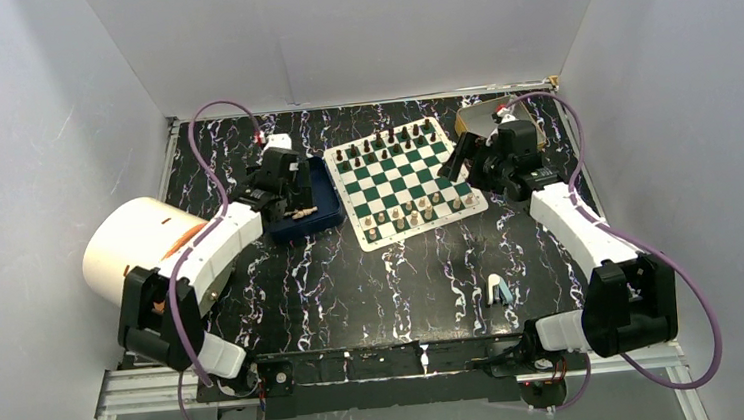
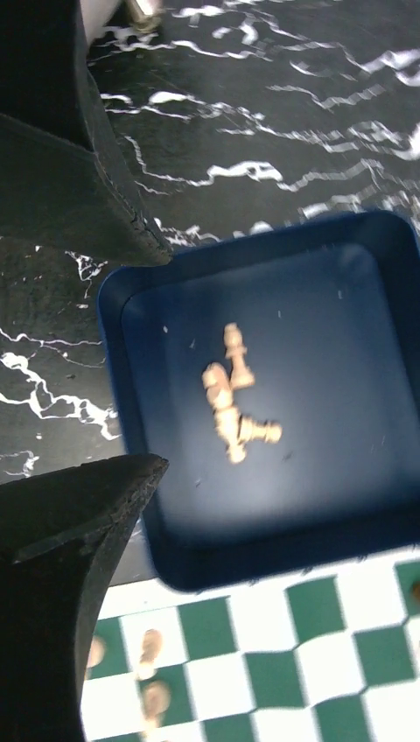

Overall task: Set up the chess pieces on the board
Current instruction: Move the storage box to the center of the board.

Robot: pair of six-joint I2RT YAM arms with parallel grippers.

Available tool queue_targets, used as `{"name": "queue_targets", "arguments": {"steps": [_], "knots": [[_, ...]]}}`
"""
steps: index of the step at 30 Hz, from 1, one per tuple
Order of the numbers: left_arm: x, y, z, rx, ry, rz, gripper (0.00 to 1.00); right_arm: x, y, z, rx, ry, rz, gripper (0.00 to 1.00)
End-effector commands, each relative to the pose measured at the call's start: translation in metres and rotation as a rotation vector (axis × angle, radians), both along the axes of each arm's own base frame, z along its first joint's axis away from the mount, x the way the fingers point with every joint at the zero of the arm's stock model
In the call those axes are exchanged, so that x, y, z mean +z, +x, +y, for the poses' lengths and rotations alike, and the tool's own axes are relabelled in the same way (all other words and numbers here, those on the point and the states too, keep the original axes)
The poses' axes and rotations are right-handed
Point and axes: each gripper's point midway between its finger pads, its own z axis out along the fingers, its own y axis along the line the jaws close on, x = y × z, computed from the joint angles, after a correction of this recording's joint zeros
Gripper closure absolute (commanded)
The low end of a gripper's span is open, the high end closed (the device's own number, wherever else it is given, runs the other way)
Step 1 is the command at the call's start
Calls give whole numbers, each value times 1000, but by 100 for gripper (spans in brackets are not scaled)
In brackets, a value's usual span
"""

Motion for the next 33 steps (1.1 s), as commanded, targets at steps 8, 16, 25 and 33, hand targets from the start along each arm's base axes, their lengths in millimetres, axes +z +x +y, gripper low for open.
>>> {"name": "queue_targets", "arguments": {"steps": [8,16,25,33], "knots": [[5,-12,42,658,-149,64,48,31,-1,16,55,82,-104,1],[-12,-15,24,822,-340,96,50,27,-9,15,55,81,-99,1],[-36,-27,27,953,-324,154,49,28,-9,13,48,73,-103,1],[-47,-40,34,1021,-311,169,53,25,-8,14,52,75,-94,1]]}}
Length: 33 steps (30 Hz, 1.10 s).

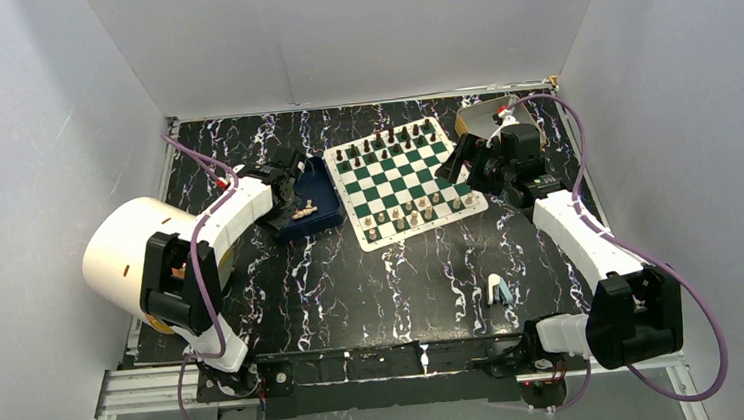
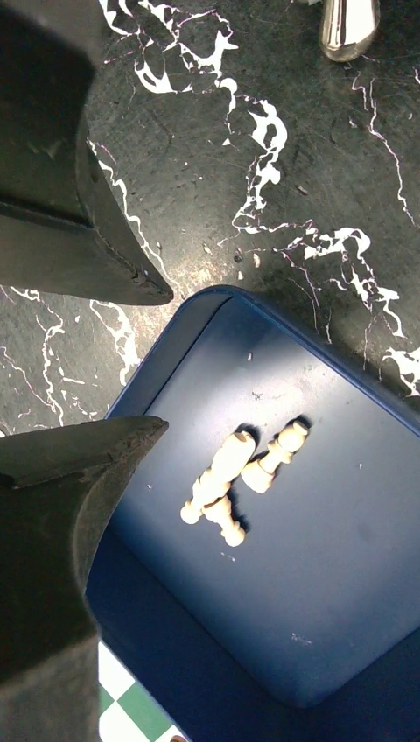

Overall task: Set up the chess pieces on the board
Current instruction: Move the storage box to the center of the board.

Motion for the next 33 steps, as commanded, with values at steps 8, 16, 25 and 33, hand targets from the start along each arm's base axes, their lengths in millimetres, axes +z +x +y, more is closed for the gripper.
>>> {"name": "queue_targets", "arguments": {"steps": [8,16,25,33], "knots": [[-16,-6,-1,98,-28,1,56,12,3,4,14,21,-53,1],[-26,-7,-4,133,-47,18,60,10,3,7,21,30,-45,1],[-29,-9,1,153,-27,12,67,8,1,6,21,27,-39,1],[-25,-9,3,160,-22,-2,75,11,0,5,16,26,-49,1]]}}
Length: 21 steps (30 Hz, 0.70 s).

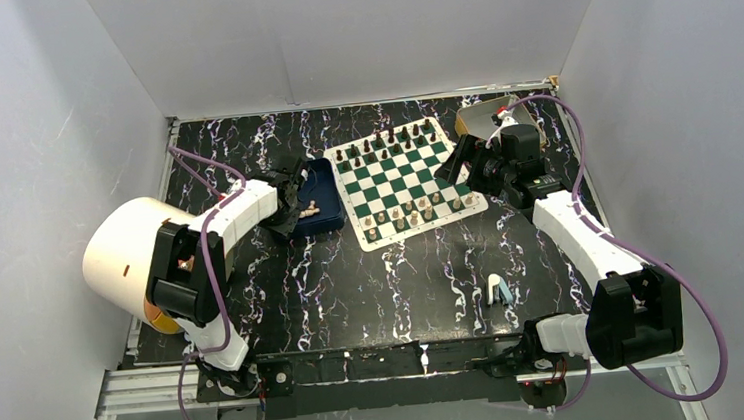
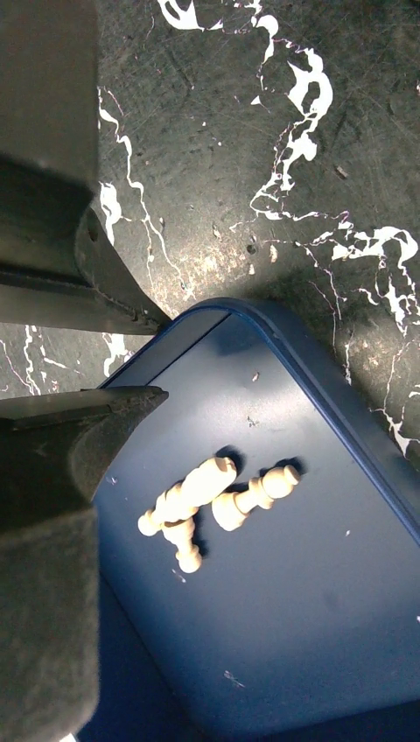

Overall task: Set up the chess pieces on the board
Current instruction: Move the storage box to the center of the board.

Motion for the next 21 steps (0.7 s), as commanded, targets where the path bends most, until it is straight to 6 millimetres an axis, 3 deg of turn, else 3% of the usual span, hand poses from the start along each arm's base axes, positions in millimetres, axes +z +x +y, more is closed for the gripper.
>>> {"name": "queue_targets", "arguments": {"steps": [1,9,16,21], "knots": [[8,-5,11,23,48,-17,76,12,2,3,6,16,-53,1],[14,-10,19,57,67,-35,84,8,-1,1,4,11,-50,1],[30,-6,27,73,95,-80,99,7,-2,1,4,8,-47,1],[44,-2,36,85,121,-122,100,2,-4,1,8,6,-35,1]]}}
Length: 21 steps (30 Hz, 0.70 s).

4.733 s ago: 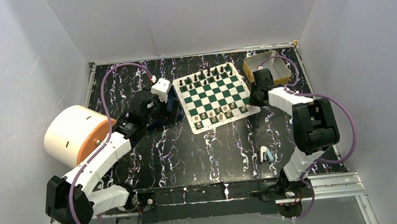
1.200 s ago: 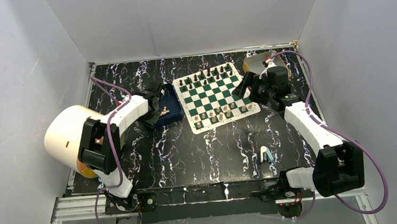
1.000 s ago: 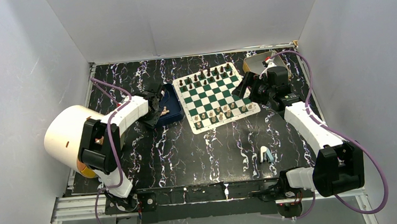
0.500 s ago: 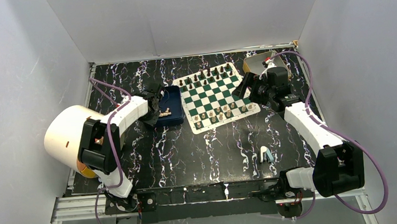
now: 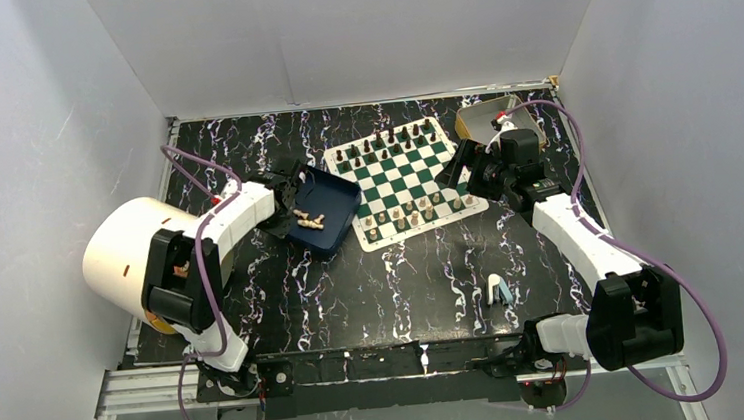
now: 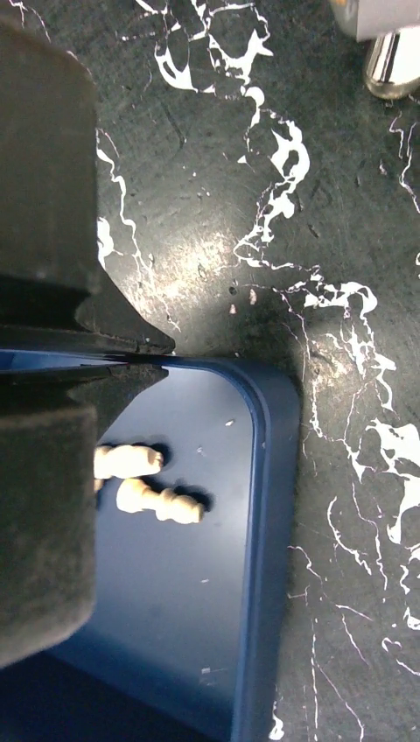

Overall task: Set up the chess pieces on the board
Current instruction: Move the storage box to the center of the board.

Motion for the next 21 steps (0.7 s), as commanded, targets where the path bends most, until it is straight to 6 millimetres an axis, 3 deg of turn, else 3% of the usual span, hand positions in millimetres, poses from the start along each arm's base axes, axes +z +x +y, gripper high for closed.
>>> {"name": "queue_targets", "arguments": {"steps": [1,11,21], "knots": [[37,5,21,38,62,-109,100,12,1,2,7,11,-54,1],[58,25,35,-53,132,-147,100,15,3,1,7,5,-61,1],[53,42,26,-329,107,-55,100,18,3,1,14,-6,-62,1]]}}
